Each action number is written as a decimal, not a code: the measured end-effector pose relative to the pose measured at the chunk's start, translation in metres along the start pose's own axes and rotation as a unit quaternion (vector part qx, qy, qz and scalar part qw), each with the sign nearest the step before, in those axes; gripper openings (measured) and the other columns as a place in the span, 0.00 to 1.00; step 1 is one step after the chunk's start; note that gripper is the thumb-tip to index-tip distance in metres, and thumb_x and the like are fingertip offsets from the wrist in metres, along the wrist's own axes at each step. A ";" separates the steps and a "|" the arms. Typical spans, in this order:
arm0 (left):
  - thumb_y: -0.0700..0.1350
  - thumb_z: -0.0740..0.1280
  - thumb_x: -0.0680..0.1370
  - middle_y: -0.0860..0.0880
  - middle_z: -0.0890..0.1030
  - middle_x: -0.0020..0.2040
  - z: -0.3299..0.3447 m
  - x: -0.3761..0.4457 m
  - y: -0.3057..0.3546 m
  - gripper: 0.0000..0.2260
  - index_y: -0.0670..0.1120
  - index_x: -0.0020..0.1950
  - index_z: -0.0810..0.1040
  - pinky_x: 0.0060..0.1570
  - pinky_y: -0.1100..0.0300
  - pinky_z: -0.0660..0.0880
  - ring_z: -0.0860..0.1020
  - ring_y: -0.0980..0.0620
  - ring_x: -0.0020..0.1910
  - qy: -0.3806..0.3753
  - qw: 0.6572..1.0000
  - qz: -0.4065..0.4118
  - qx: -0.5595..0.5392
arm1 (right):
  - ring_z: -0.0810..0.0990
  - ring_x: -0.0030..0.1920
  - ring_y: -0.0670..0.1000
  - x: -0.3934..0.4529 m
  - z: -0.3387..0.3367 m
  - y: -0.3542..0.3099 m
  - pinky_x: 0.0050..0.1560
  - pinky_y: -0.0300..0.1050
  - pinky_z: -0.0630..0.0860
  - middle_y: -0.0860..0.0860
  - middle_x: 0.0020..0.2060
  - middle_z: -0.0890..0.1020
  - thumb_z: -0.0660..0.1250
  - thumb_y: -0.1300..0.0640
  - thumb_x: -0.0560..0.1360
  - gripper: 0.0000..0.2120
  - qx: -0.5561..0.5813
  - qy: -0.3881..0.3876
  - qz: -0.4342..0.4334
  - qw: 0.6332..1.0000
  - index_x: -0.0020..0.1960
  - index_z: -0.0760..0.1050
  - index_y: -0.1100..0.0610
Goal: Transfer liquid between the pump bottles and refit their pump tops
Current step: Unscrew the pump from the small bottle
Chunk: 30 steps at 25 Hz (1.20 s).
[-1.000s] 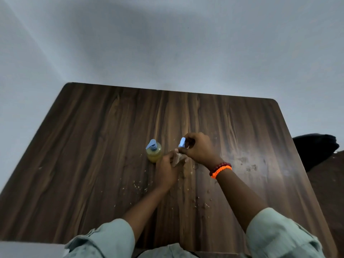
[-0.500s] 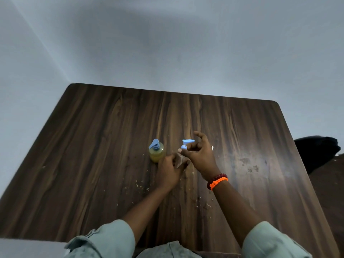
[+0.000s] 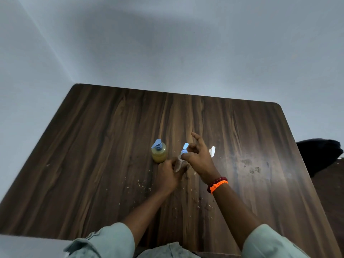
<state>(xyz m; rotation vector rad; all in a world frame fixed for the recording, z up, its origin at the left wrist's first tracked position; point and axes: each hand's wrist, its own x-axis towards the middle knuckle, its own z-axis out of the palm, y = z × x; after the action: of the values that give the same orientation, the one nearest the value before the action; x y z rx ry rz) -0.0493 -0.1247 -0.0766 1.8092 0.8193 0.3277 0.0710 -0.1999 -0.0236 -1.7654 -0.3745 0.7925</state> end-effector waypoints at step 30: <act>0.66 0.73 0.72 0.56 0.89 0.51 -0.015 -0.022 -0.033 0.23 0.53 0.59 0.85 0.53 0.47 0.85 0.86 0.59 0.50 -0.014 0.997 -0.071 -0.002 | 0.80 0.33 0.42 0.044 0.002 -0.012 0.39 0.43 0.80 0.42 0.32 0.80 0.76 0.62 0.73 0.07 -0.056 0.239 -0.071 0.967 0.48 0.80 0.53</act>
<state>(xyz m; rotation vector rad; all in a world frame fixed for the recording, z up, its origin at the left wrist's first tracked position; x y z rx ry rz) -0.0865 -0.1228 -0.0974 1.7371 0.9205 0.2108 0.1027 -0.1678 -0.0271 -1.9416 -0.2200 0.2306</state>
